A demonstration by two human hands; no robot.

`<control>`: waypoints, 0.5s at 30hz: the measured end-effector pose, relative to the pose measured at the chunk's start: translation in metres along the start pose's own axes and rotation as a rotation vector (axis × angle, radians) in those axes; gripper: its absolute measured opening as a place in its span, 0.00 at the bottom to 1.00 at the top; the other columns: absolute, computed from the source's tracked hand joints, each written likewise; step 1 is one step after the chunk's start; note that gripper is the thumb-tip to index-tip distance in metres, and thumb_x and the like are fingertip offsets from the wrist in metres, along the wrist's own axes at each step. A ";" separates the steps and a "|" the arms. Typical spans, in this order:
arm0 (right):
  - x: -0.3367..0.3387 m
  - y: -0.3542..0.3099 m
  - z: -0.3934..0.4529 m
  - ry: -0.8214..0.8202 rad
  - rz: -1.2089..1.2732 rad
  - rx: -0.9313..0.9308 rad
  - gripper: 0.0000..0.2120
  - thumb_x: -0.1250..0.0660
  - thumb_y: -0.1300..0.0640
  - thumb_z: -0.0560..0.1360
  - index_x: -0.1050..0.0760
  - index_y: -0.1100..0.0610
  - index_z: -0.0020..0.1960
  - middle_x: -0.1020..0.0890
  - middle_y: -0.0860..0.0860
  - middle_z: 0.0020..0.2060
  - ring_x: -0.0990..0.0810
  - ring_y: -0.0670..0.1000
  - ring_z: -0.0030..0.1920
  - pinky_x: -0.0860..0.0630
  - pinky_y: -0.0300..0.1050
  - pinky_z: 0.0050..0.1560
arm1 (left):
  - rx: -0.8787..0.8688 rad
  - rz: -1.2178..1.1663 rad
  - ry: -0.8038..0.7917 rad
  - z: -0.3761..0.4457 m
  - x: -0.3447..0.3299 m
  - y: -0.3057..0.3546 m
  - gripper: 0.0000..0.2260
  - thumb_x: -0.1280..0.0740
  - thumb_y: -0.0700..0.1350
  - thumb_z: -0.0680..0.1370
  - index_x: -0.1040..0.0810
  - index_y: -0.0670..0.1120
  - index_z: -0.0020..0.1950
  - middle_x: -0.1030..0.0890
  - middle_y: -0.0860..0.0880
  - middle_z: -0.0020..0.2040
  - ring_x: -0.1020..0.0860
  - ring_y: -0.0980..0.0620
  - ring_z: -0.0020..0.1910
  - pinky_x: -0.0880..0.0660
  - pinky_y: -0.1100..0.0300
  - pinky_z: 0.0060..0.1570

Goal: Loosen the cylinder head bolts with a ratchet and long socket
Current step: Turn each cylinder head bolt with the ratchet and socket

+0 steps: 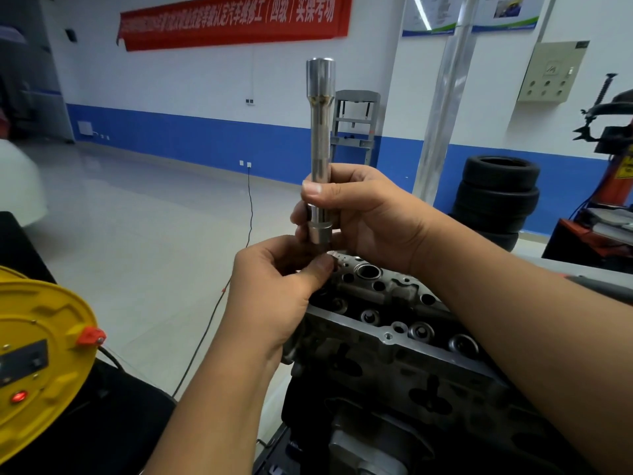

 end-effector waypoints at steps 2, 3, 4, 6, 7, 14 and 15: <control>-0.001 0.000 0.001 -0.006 -0.002 0.001 0.04 0.27 0.55 0.74 0.20 0.53 0.42 0.15 0.56 0.42 0.15 0.57 0.43 0.18 0.50 0.45 | -0.017 -0.016 0.050 0.001 0.004 -0.002 0.08 0.19 0.38 0.70 0.14 0.50 0.40 0.12 0.50 0.40 0.13 0.52 0.42 0.19 0.54 0.48; -0.001 0.000 0.001 -0.009 -0.006 0.001 0.04 0.27 0.55 0.74 0.20 0.53 0.42 0.15 0.56 0.43 0.15 0.57 0.43 0.18 0.50 0.45 | -0.028 -0.020 0.050 0.002 0.005 -0.001 0.08 0.18 0.38 0.69 0.14 0.49 0.40 0.12 0.50 0.40 0.12 0.52 0.42 0.19 0.56 0.46; -0.001 0.000 0.001 -0.011 -0.012 0.001 0.04 0.27 0.55 0.74 0.20 0.52 0.41 0.15 0.56 0.42 0.16 0.56 0.42 0.18 0.49 0.45 | -0.038 -0.020 0.029 0.002 0.004 0.000 0.08 0.19 0.38 0.70 0.13 0.50 0.41 0.12 0.50 0.41 0.12 0.53 0.42 0.18 0.60 0.44; -0.001 -0.001 0.000 -0.004 -0.015 0.002 0.04 0.27 0.55 0.73 0.20 0.53 0.42 0.15 0.55 0.42 0.16 0.55 0.41 0.18 0.48 0.44 | -0.030 -0.012 -0.065 0.002 -0.002 0.001 0.08 0.23 0.37 0.75 0.12 0.51 0.44 0.11 0.51 0.44 0.12 0.54 0.45 0.18 0.65 0.44; 0.000 -0.001 0.000 0.004 -0.010 0.001 0.04 0.27 0.55 0.73 0.21 0.54 0.43 0.15 0.56 0.42 0.16 0.55 0.41 0.18 0.48 0.43 | -0.018 -0.003 -0.108 0.002 -0.005 0.000 0.10 0.25 0.37 0.77 0.12 0.52 0.45 0.11 0.51 0.46 0.12 0.54 0.47 0.18 0.62 0.48; 0.001 0.000 0.001 0.013 0.014 -0.008 0.05 0.28 0.55 0.74 0.21 0.56 0.45 0.14 0.56 0.42 0.15 0.57 0.42 0.18 0.50 0.45 | -0.041 0.050 0.053 -0.001 0.002 0.002 0.08 0.18 0.40 0.70 0.14 0.51 0.41 0.12 0.51 0.41 0.13 0.51 0.42 0.18 0.48 0.51; 0.000 0.000 0.001 0.006 0.007 -0.008 0.04 0.28 0.55 0.75 0.20 0.55 0.44 0.14 0.56 0.43 0.15 0.56 0.42 0.18 0.50 0.45 | -0.047 0.038 0.081 -0.001 0.004 0.002 0.09 0.17 0.41 0.68 0.14 0.51 0.41 0.12 0.50 0.40 0.13 0.50 0.41 0.18 0.48 0.50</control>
Point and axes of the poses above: each hand's wrist, its own z-axis towards the middle knuckle, its own x-axis out of the back of the hand, y = z × x, the point moved 7 cm from there along z, towards the middle knuckle
